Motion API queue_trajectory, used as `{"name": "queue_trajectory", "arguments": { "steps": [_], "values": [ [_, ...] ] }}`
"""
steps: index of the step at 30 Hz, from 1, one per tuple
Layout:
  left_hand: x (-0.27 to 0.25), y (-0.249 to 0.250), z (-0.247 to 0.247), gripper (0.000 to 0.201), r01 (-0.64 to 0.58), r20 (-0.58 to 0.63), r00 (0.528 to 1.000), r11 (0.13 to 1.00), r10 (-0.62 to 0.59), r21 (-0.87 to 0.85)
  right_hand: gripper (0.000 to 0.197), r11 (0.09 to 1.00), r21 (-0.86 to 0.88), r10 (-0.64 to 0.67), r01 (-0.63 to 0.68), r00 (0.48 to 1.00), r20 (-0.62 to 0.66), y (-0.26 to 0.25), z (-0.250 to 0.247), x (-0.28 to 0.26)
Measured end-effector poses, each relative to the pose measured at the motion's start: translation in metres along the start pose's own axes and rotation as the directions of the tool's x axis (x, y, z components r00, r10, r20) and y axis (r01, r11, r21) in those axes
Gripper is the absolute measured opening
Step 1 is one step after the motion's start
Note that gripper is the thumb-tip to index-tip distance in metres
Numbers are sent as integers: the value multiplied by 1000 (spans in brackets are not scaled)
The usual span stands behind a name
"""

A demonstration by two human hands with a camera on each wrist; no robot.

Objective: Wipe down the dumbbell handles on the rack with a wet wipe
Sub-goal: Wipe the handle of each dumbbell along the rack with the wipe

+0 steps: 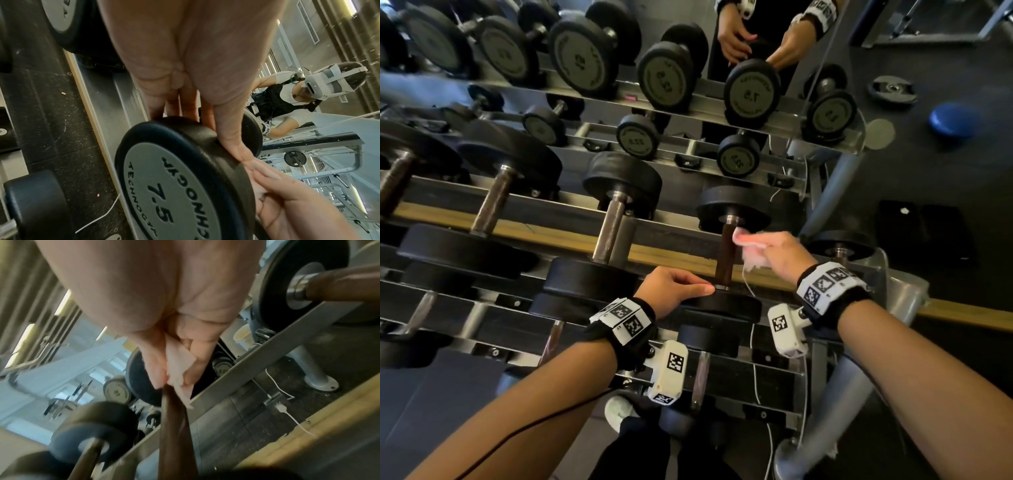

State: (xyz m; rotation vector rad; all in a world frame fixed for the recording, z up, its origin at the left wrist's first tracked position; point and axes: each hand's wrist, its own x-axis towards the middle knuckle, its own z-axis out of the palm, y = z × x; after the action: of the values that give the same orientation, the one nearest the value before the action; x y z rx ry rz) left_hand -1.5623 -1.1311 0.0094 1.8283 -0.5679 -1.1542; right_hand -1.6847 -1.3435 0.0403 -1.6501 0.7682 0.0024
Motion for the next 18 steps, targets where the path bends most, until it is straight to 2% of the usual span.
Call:
{"name": "queue_trajectory", "arguments": {
  "steps": [2,4,7,9,11,15,17,18],
  "values": [
    [0,-1,0,17,-5,-4,1000,1000,6,16,13,999,-31,-38,35,995,-88,-4,-1,6],
    [1,-1,0,27,-15,-10,1000,1000,16,23,25,994,-80,-82,79,996,-34,-4,8,9],
    [3,-3,-1,53,-30,-9,1000,999,30,12,38,983,-169,-65,74,996,57,3,19,3],
    [3,-5,-1,53,-40,-2,999,999,40,6,37,945,-307,-82,112,991,110,13,21,-8],
    [3,-6,-1,48,-46,-2,999,999,46,-3,26,922,-379,-28,79,990,138,22,21,-22],
    [2,-7,0,37,-48,-2,999,999,48,-1,19,930,-367,77,17,968,241,28,10,-23],
    [1,-6,1,36,-49,3,999,999,49,-14,19,986,-162,67,-45,989,131,23,-2,-12],
    [1,-7,0,38,-53,3,999,998,53,-18,19,997,-70,36,-32,998,53,17,-7,-7]
  ]
}}
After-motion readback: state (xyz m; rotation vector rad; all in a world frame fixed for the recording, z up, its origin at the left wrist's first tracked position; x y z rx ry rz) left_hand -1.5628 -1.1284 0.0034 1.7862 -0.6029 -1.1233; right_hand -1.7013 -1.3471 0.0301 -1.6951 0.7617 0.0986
